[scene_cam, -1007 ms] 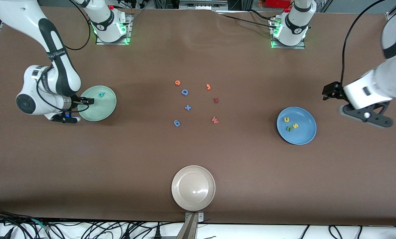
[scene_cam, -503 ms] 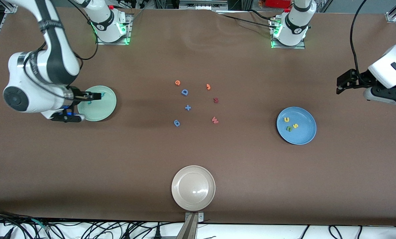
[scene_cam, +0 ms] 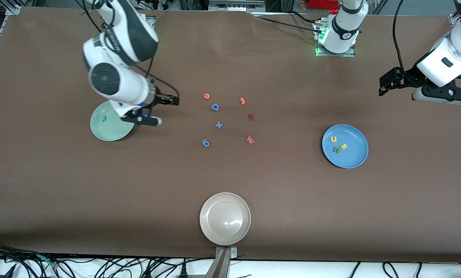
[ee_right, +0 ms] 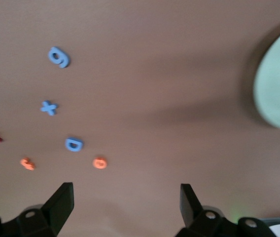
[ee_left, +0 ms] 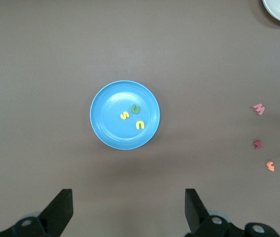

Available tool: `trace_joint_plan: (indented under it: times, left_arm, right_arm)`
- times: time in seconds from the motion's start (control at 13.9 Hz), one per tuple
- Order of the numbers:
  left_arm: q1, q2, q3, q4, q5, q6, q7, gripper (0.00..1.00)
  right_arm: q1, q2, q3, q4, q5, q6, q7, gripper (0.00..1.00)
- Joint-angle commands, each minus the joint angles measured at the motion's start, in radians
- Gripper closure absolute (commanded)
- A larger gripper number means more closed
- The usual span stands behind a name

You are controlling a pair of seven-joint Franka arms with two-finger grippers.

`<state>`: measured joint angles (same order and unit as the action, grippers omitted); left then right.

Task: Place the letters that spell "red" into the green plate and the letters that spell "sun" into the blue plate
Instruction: 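Reach and grasp the orange e with the right gripper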

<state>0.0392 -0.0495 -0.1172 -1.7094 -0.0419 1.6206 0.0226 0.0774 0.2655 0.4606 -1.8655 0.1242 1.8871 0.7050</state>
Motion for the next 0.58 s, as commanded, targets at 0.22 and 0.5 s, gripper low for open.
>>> trace_joint_plan:
  times: [0.22,0.5]
  left_arm:
    - [-0.013,0.0,0.01,0.01,-0.018,-0.034,-0.012,0.0]
    - [-0.018,0.0,-0.021,0.013,0.037,-0.041,-0.015,0.0]
  right_arm:
    - [-0.007,0.083,0.131,-0.147,-0.006,0.3,0.232,0.05]
    - [0.012,0.107,0.138,-0.248,-0.049,0.417,0.264,0.05]
